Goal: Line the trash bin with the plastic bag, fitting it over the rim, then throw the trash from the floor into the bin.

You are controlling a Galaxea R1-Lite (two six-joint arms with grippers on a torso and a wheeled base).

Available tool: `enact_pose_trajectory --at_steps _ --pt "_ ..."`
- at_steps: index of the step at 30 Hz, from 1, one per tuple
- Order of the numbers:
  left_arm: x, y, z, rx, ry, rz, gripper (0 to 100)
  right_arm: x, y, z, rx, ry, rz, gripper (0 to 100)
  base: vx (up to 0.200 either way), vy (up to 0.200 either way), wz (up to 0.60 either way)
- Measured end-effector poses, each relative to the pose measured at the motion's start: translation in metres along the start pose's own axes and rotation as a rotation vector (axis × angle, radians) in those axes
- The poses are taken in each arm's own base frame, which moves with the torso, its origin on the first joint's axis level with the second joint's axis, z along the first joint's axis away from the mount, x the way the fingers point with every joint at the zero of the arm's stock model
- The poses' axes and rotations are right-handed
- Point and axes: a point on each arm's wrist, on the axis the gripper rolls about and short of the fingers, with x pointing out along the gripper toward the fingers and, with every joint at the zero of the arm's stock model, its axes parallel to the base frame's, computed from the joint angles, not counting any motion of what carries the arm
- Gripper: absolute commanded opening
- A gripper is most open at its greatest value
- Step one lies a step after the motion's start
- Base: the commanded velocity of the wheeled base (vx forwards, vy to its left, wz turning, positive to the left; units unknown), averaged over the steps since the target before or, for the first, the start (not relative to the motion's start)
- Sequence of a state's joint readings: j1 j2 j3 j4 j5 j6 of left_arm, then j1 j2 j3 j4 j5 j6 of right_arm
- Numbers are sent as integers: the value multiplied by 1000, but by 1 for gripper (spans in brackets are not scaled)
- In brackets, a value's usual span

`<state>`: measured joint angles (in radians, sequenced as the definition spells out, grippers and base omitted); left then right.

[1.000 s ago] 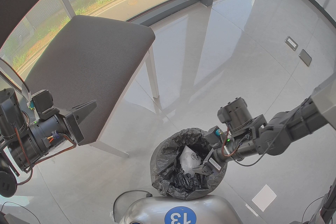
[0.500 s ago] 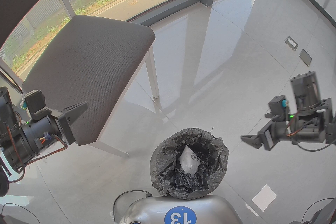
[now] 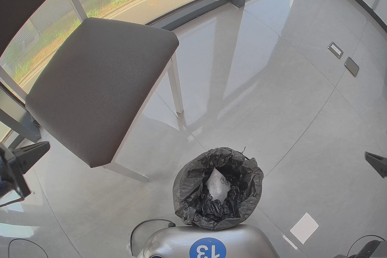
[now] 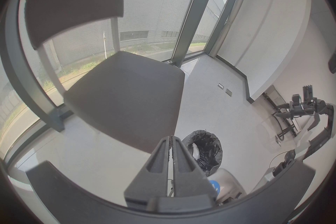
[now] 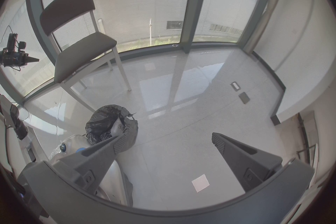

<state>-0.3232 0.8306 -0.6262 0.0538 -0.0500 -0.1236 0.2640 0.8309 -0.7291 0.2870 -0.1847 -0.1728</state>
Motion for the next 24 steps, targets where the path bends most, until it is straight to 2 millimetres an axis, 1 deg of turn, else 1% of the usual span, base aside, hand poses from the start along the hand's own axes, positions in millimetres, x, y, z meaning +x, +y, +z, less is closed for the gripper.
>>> enact_pose_trajectory --at_steps 1,4,7,8,11,13,15,17,20,24 --pt "-7 0 0 2 3 10 0 -11 -2 -5 7 -7 -14 100 0 0 0" --pt "-40 0 -5 11 17 53 0 -46 -5 -26 26 -25 -60 100 0 0 0" --pt "-77 0 -17 21 45 99 0 -79 -4 -50 47 -51 -108 100 0 0 0" --pt "-86 0 -20 23 50 111 0 -88 -3 -58 53 -59 -120 100 0 0 0" --pt "-121 -1 -36 27 64 156 0 -111 2 -83 79 -87 -154 100 0 0 0" --pt "-148 -3 -50 27 42 193 0 -122 7 -100 112 -106 -166 100 0 0 0" --pt "-169 -6 -61 27 10 222 0 -125 11 -114 151 -129 -165 100 0 0 0" --pt "-184 -9 -71 27 -35 243 0 -123 14 -124 186 -153 -160 100 0 0 0" --pt "-200 -13 -79 31 -108 268 0 -116 17 -132 217 -225 -156 100 0 0 0" --pt "-214 -21 -87 34 -151 305 0 -95 19 -139 238 -316 -154 100 0 0 0"
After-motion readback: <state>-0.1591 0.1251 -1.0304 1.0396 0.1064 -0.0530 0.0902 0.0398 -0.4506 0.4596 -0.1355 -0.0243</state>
